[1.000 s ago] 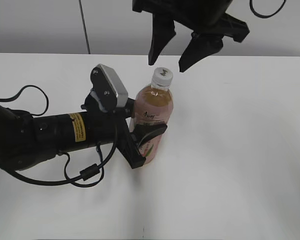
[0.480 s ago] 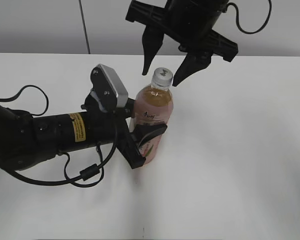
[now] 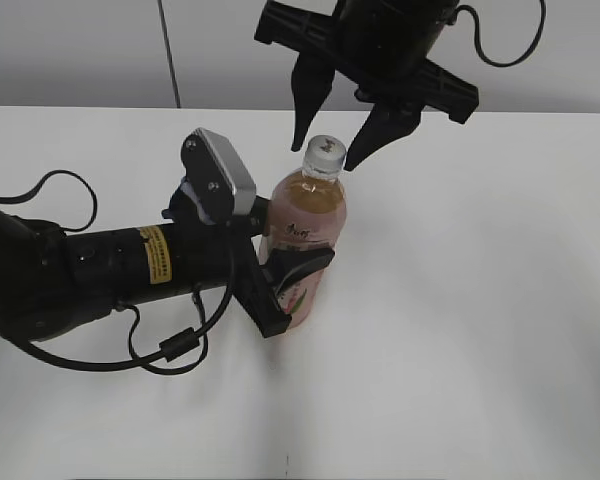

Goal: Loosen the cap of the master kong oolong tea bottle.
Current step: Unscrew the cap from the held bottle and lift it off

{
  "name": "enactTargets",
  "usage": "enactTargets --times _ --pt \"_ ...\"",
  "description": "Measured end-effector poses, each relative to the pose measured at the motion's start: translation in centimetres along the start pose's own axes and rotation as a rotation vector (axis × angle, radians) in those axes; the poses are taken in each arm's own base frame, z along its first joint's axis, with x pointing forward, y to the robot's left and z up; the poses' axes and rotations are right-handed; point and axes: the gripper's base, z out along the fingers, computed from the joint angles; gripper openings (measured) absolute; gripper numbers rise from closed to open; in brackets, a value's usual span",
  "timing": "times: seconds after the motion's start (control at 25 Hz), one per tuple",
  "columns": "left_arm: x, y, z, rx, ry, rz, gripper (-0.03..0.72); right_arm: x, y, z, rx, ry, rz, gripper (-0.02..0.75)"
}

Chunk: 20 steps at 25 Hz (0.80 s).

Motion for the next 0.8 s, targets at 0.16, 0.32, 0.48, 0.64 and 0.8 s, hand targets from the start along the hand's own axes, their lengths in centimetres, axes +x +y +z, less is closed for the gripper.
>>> enactTargets --times 0.16,0.32,0.48,0.64,0.8 --pt "0.00 0.00 0.00 0.000 0.000 -0.001 0.368 -0.08 0.00 0.54 0.002 0.015 0.002 0.329" --pt "0.00 0.01 0.00 -0.001 0.000 -0.005 0.367 -0.16 -0.01 0.91 0.007 0.025 -0.014 0.283" --pt "0.00 0.01 0.00 -0.001 0.000 -0.005 0.365 -0.15 -0.02 0.91 0.007 0.026 -0.049 0.283" --pt "0.00 0.02 0.00 -0.002 0.000 -0.005 0.365 -0.15 -0.01 0.91 0.005 0.027 -0.156 0.283" --pt "0.00 0.05 -0.01 -0.003 0.000 -0.006 0.361 -0.16 -0.03 0.91 0.005 0.026 -0.350 0.283"
